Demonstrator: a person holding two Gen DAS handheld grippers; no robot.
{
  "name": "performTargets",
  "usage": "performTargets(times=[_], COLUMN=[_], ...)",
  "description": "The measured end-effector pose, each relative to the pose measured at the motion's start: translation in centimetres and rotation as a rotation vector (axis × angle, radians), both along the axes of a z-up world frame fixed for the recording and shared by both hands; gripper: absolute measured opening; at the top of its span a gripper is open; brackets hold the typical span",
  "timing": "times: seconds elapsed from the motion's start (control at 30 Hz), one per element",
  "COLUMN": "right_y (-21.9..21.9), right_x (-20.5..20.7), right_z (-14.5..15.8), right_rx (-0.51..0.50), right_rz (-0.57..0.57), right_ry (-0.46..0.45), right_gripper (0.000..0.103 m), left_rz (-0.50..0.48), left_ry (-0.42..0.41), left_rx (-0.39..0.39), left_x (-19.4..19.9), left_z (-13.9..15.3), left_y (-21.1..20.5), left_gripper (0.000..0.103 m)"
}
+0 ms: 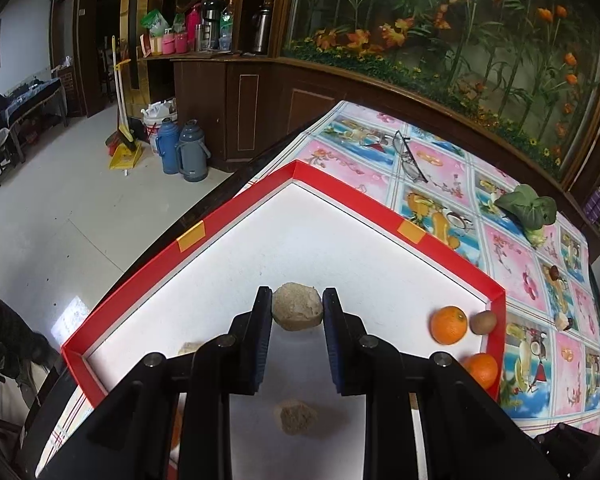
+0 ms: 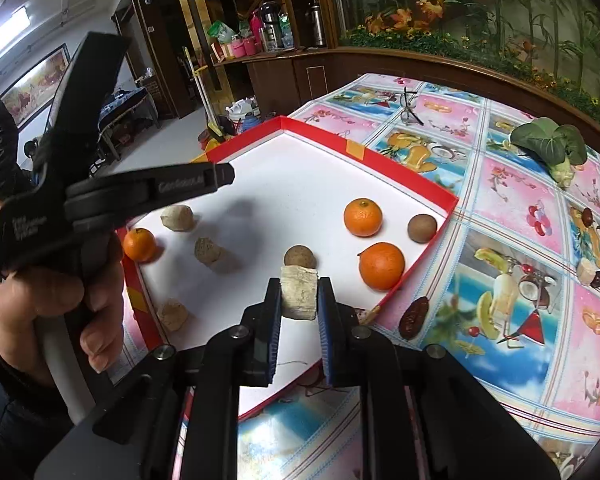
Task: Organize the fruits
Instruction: 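Open both tools to release the chunk and lump into the box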
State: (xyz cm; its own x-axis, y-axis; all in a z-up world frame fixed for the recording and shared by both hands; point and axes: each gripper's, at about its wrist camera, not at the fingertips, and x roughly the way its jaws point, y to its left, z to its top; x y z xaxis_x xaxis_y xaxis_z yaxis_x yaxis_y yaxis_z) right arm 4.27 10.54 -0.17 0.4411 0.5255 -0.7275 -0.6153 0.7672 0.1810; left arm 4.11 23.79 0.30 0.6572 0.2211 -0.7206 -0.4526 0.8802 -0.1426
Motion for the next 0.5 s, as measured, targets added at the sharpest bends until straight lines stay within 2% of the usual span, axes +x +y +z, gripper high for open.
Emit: performTargets(times=[0.37,0.4,0.43,0.47,0.5], right_y=[1.2,1.2,1.2,1.3,1.3], right_x=[0.8,0.9,1.0,1.0,1.1], right_z=[-1.4,-1.5,-1.7,-1.9,-2.0], right_rx=[-0.025,-0.029,-0.035,-0.042,-0.051], right_rz=[0.024,0.025,0.025,0.025,0.024], right_ry=[0.026,0.029,0.032,0.035,0.039], right_gripper=[0.019,0.019,0.019,0.019,0.021], left_rz=[0.014,0.015,0.014,0.019,0.030], left_ry=[0.053,0.067,0.078,0.077,0.054], left_rx=[-0.014,-0.015,-0.022,-0.037,-0.047], left_x=[1.1,1.2,1.3,1.1,0.7], left_z=[-0.9,-1.0,-1.1,-1.1,-0.8], left_y=[0.4,0.4,0.5,0.7,0.8], left_gripper=[0.026,0.032,0.053,0.069,0.071])
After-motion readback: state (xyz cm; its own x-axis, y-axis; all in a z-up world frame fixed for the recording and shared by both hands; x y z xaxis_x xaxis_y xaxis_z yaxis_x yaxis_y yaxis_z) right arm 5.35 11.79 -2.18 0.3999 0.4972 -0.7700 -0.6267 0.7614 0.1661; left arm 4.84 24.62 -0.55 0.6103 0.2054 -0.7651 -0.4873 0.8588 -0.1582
